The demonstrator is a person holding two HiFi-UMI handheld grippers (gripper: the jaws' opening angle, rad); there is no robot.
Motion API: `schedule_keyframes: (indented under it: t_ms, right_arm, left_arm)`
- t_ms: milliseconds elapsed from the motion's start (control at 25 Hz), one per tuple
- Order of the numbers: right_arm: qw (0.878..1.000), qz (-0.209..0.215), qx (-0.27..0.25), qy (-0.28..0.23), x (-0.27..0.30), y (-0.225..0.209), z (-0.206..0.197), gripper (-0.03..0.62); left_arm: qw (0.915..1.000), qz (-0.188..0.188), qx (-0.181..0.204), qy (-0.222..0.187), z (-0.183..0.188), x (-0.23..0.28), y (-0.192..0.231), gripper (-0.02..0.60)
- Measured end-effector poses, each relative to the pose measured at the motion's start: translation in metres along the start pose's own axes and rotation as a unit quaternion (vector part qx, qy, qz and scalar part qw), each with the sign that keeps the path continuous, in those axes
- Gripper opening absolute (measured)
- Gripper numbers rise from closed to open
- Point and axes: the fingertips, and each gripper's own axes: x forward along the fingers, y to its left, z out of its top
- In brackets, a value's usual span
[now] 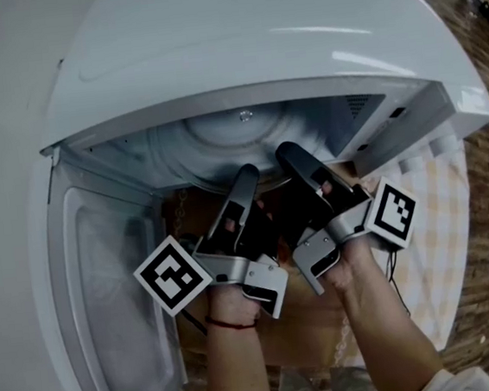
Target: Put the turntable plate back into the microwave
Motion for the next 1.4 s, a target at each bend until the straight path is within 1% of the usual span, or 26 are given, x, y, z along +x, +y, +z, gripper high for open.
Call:
schedule_keyframes:
  t_ms: [280, 480, 720, 880, 1160, 1400]
  right_arm:
    - [1.000, -0.008, 0.005, 0.002, 0.012, 0.001, 0.005, 0.057]
    - [1.000, -0.011, -0.004, 0.005, 0.024, 0.007, 0.006, 0.057]
    - [1.000, -0.026, -0.014, 0.007, 0.026, 0.007, 0.005, 0.063]
    - [1.000, -0.024, -0.006, -0.001, 0.026, 0.007, 0.007, 0.061]
    - [1.000, -0.011, 0.004, -0.003, 0.023, 0.007, 0.006, 0.059]
    - [1.000, 0.000, -0.014, 0.005, 0.024, 0.011, 0.005, 0.065]
  left_arm:
    - [1.0000, 0.003, 0.000, 0.007, 0.009, 0.009, -0.001, 0.052]
    - [1.0000, -0.004, -0.003, 0.000, 0.018, 0.014, -0.006, 0.052]
    - [0.9999, 0.002, 0.006, 0.011, 0.015, 0.012, -0.006, 0.071]
    - [0.9999, -0.002, 0.006, 0.016, 0.015, 0.014, -0.007, 0.069]
    - [0.9996, -0.027, -0.007, 0.009, 0.015, 0.013, -0.011, 0.057]
    - [0.9990, -0.042, -0.014, -0.006, 0.018, 0.012, -0.013, 0.064]
